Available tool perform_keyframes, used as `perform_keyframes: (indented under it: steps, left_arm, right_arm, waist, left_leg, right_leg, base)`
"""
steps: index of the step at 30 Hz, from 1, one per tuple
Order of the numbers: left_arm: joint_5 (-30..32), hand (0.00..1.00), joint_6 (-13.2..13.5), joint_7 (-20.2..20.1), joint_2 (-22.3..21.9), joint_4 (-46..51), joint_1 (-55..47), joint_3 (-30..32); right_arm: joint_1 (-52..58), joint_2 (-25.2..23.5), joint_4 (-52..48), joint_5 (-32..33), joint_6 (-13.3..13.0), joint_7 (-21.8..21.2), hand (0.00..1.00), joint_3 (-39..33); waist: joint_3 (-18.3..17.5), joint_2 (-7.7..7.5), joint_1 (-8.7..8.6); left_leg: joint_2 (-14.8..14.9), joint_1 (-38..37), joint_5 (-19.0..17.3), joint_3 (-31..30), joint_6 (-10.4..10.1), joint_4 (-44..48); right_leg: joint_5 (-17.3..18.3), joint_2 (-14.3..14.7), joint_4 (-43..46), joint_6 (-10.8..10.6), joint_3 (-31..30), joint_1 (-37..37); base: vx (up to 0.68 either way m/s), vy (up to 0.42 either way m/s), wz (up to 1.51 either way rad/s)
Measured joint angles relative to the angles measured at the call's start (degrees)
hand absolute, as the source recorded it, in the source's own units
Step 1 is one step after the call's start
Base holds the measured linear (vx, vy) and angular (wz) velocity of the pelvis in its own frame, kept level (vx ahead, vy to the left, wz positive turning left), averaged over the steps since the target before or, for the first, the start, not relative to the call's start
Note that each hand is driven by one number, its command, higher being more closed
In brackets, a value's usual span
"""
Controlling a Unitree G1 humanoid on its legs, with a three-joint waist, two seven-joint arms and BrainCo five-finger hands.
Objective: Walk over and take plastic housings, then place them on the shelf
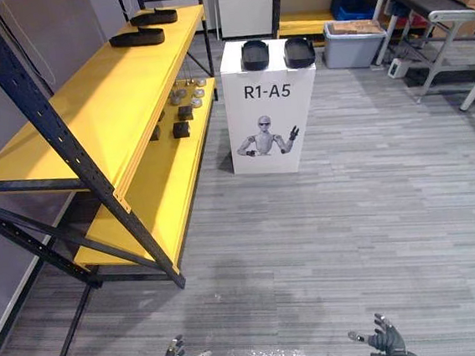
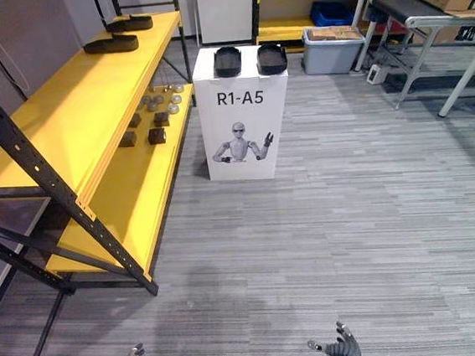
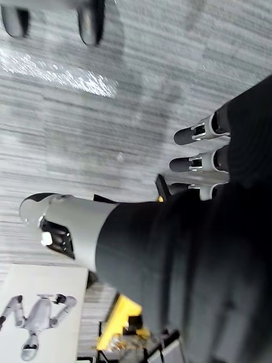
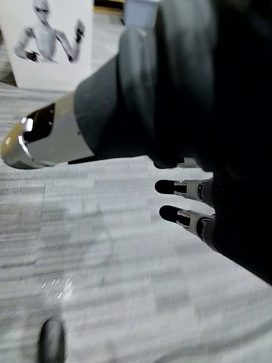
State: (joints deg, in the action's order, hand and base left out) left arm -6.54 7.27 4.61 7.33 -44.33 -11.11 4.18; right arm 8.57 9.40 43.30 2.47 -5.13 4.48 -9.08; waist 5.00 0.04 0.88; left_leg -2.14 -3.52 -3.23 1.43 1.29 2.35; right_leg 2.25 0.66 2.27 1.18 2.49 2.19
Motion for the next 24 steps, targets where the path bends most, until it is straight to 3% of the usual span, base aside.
perform_keyframes:
  steps: [9,24]
  left_arm:
    - [1.2,0.00,0.3,-0.1,-0.9,5.7,-1.6,1.2]
    - [1.2,0.00,0.2,0.0,-3.3,7.8,-4.4,1.3]
  right_arm:
    - [0.1,-0.2,-0.5,-2.3,-0.1,-1.1,0.00,0.0]
    - [-0.3,-2.6,-0.5,1.0,0.0,0.7,0.00,-2.3]
  waist:
    - [0.7,0.40,-0.04]
    - [1.0,0.76,0.23]
  left_leg:
    - [0.0,-1.4,-0.1,0.0,-0.2,-0.1]
    - [1.6,-1.5,-1.3,3.8,-1.2,-0.9]
  right_leg:
    - [-0.1,0.0,-1.1,-0.2,-0.1,1.6]
    - [-0.3,1.7,-1.2,0.0,-3.7,-0.1]
  base:
    - [-0.02,0.003,0.00]
    - [-0.02,-0.003,-0.13]
